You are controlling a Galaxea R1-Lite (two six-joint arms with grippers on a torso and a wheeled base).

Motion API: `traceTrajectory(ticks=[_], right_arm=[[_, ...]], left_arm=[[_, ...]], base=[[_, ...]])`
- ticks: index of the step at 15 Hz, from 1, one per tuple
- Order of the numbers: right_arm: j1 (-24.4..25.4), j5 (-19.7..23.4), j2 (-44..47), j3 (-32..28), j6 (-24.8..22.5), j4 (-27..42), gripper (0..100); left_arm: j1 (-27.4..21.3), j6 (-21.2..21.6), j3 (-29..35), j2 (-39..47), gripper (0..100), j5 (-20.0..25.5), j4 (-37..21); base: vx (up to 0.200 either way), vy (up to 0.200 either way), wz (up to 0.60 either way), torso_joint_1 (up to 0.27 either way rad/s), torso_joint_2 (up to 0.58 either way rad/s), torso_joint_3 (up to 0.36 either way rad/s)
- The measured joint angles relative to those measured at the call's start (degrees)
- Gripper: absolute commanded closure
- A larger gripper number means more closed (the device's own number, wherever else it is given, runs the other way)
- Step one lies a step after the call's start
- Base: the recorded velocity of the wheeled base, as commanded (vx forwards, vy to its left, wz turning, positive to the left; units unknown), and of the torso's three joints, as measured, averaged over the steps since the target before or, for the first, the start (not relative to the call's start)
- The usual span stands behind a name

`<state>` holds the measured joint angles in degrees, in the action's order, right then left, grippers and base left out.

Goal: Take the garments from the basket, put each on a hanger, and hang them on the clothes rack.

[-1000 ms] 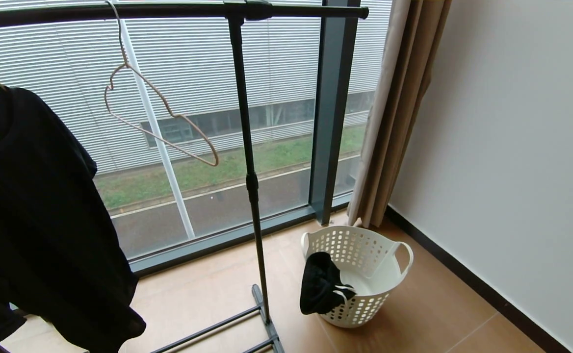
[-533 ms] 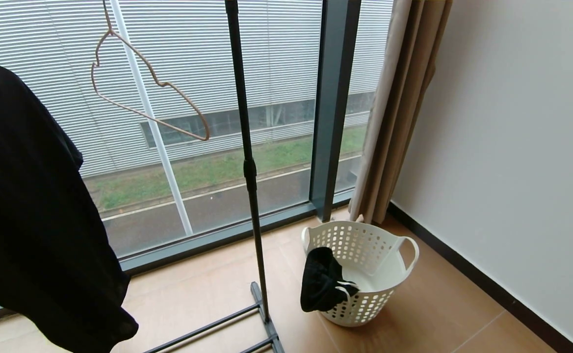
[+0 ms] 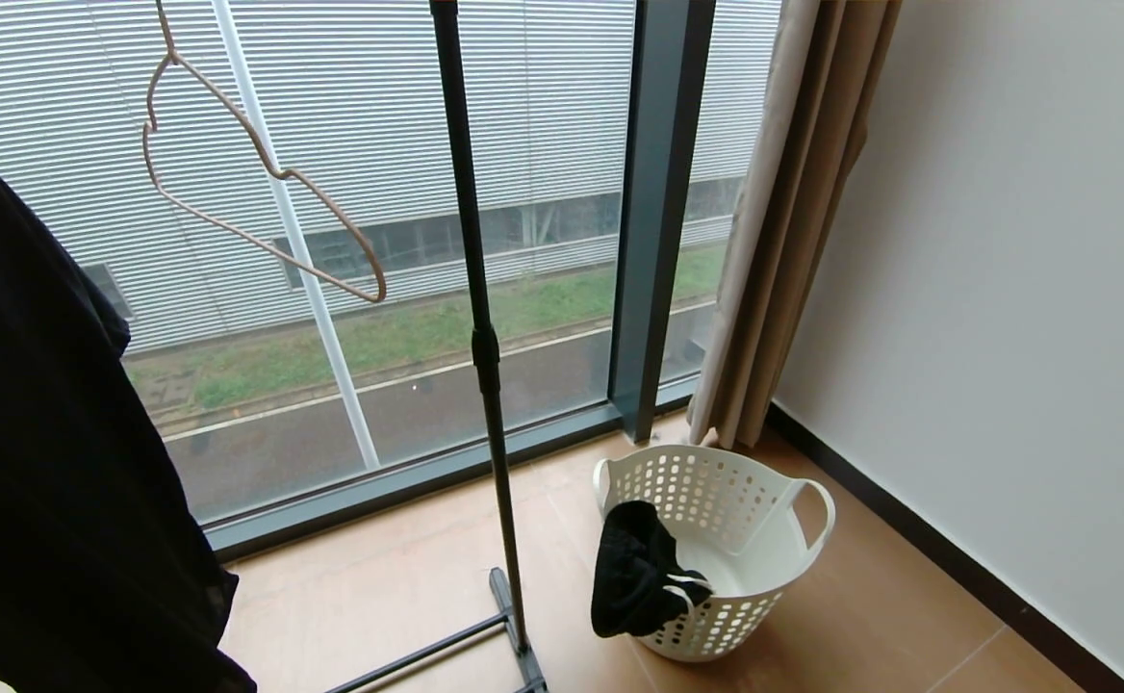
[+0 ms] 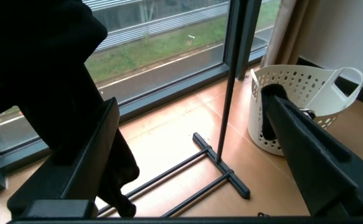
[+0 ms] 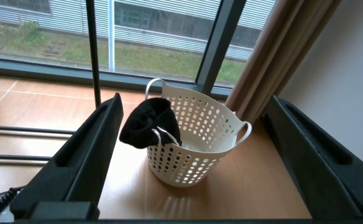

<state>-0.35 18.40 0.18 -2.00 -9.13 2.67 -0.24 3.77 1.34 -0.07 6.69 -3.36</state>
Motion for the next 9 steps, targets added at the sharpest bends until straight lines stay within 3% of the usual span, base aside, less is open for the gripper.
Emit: traceTrajectory(ticks=[9], right_arm=[[0.0, -0.3, 0.0, 1.2, 0.1, -0.6, 0]], left_arm=[[0.0, -0.3, 0.1, 0.0, 0, 0.0, -0.1]], base=[[0.000, 0.000, 0.00, 0.001, 0.00, -0.179]])
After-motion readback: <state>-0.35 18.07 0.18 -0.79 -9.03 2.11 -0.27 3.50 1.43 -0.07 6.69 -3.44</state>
